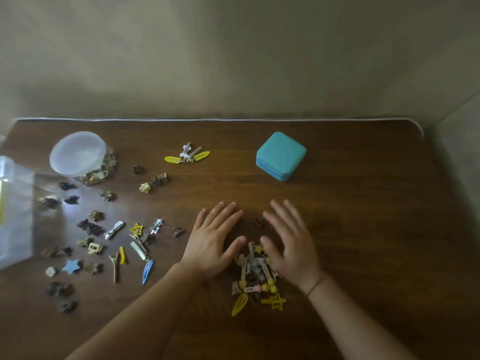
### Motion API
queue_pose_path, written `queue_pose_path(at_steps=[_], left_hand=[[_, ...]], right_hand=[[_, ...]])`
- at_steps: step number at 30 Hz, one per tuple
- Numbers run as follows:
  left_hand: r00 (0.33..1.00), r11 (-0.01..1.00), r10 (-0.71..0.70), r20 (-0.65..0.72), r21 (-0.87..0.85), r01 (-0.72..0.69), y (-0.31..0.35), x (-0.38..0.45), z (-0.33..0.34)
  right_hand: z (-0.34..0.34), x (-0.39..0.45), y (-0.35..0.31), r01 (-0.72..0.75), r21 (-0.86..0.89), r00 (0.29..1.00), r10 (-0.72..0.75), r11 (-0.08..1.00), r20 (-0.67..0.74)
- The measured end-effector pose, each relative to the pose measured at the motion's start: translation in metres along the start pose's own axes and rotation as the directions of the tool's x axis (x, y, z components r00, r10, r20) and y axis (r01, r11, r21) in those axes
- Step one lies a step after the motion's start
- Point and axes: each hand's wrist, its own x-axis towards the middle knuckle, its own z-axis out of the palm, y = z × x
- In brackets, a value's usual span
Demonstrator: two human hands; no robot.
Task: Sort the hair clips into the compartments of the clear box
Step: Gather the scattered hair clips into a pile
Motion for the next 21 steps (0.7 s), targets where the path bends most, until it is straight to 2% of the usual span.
queue_pose_path(at_steps=[3, 6, 8, 10, 14, 18, 21], left_hand=[[0.998, 0.995, -0.057, 0.03, 0.084, 0.055, -0.007, -0.011, -0.001], [0.997, 0.995, -0.062, 0.05, 0.082, 0.058, -0.005, -0.025, 0.004], [0.998, 0.998, -0.047, 0.048, 0.048, 0.045, -0.002, -0.031, 0.006], [0.999, 1.0, -0.014, 0.042, 0.025, 0.013, 0.002, -0.038, 0.008], [1.0, 1.0, 0.023, -0.009, -0.004, -0.023, 0.004, -0.063, 0.013], [0.999, 0.998, -0.003, -0.034, -0.056, 0.001, -0.003, -0.079, 0.014], [0.998, 0.994, -0.027, -0.063, -0.11, 0.02, -0.013, -0.079, 0.008]], right_hand=[[-0.006, 0.034, 0.016, -0.031, -0.022, 0.982, 0.034, 0.999, 0.187], [0.002, 0.032, 0.014, 0.115, -0.113, 0.945, -0.073, 0.987, 0.32], [0.009, 0.017, 0.004, 0.196, -0.094, 0.916, -0.148, 0.976, 0.373], [0.015, -0.002, -0.011, 0.226, -0.06, 0.901, -0.185, 0.972, 0.393], [0.026, -0.033, -0.035, 0.188, -0.062, 0.896, -0.145, 0.98, 0.42], [0.036, -0.039, -0.054, 0.129, -0.045, 0.896, -0.097, 0.991, 0.434], [0.044, -0.036, -0.068, 0.156, -0.042, 0.87, -0.117, 0.987, 0.478]])
